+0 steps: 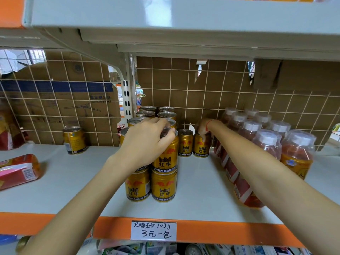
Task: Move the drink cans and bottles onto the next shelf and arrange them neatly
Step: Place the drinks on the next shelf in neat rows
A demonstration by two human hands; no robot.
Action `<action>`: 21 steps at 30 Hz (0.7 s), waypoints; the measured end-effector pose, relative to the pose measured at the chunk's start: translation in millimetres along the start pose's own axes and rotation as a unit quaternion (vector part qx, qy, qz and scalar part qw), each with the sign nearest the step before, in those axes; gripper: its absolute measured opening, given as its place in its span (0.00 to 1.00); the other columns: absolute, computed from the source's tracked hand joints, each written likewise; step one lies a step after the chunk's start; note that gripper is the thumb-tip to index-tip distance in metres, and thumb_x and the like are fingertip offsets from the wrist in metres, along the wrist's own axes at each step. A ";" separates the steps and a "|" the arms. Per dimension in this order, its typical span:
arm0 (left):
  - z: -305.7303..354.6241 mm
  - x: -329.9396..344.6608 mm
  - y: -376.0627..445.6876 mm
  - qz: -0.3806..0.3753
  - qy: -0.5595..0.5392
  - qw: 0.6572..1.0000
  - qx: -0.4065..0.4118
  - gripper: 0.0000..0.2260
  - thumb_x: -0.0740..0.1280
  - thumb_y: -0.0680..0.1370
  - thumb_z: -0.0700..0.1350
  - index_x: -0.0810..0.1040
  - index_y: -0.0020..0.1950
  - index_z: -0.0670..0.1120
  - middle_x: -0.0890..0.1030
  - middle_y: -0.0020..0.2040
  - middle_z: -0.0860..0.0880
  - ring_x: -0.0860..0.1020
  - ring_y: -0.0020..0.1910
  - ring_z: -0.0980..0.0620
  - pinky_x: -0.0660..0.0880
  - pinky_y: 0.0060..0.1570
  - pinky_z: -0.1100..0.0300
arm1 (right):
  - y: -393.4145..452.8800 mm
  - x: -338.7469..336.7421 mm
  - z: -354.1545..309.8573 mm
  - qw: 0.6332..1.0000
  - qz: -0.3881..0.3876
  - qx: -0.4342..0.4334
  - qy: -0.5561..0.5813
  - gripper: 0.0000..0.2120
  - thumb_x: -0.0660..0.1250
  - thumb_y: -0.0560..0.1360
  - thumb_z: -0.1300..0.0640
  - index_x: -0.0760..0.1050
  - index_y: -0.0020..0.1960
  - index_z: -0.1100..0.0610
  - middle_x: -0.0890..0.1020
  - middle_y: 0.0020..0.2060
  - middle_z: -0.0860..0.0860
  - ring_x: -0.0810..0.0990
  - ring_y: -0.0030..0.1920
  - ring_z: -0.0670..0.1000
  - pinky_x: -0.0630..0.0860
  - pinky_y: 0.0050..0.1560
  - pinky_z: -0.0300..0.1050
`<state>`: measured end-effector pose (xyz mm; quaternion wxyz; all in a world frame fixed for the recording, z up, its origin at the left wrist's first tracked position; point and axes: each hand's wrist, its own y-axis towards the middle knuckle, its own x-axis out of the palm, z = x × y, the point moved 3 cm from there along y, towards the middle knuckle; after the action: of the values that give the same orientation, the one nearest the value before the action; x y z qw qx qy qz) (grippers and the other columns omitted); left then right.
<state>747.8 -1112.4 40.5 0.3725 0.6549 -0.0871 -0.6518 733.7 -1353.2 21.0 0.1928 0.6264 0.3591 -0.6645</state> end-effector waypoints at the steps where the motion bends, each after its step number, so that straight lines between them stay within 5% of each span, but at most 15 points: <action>1: 0.0 0.2 0.4 0.000 0.003 1.000 -0.001 0.17 0.54 0.81 0.57 0.75 0.60 0.50 0.79 0.54 0.51 0.75 0.53 0.52 0.67 0.41 0.61 | -2.5 0.6 -0.6 1.000 0.007 -0.003 0.013 0.26 0.68 0.73 0.66 0.67 0.70 0.63 0.71 0.67 0.60 0.74 0.63 0.60 0.74 0.58 0.50; 7: 0.8 1.6 0.4 0.010 0.012 1.000 0.002 0.15 0.56 0.81 0.54 0.76 0.59 0.48 0.79 0.53 0.49 0.75 0.51 0.50 0.68 0.39 0.59 | -18.8 6.3 3.5 0.998 0.024 0.007 0.053 0.16 0.64 0.76 0.67 0.71 0.63 0.65 0.77 0.54 0.60 0.78 0.52 0.59 0.76 0.50 0.45; 10: 1.8 0.4 0.5 0.002 0.020 1.000 0.000 0.16 0.55 0.81 0.55 0.75 0.59 0.48 0.79 0.54 0.50 0.74 0.53 0.50 0.62 0.39 0.59 | -41.0 3.2 3.0 0.992 0.084 0.001 0.096 0.07 0.59 0.79 0.63 0.69 0.56 0.58 0.74 0.41 0.57 0.73 0.39 0.57 0.70 0.31 0.31; 13: 2.6 -4.4 1.6 -0.015 0.004 1.000 0.000 0.16 0.55 0.81 0.55 0.75 0.59 0.47 0.79 0.56 0.49 0.74 0.54 0.49 0.62 0.40 0.59 | -46.0 0.5 -7.8 0.987 0.122 -0.035 0.100 0.13 0.61 0.77 0.60 0.75 0.59 0.61 0.79 0.54 0.60 0.77 0.52 0.60 0.69 0.41 0.40; 21: 5.0 -15.4 -0.4 -0.063 -0.030 0.997 -0.023 0.17 0.57 0.81 0.54 0.71 0.65 0.46 0.77 0.58 0.45 0.74 0.57 0.47 0.68 0.47 0.57 | -102.7 4.8 -14.9 0.968 0.188 -0.085 0.144 0.12 0.62 0.74 0.61 0.76 0.56 0.62 0.80 0.52 0.60 0.78 0.54 0.61 0.72 0.46 0.45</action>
<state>740.9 -1104.8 53.0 0.3431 0.6307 -0.0420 -0.6948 670.8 -1273.0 41.1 0.3132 0.7530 0.3142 -0.4860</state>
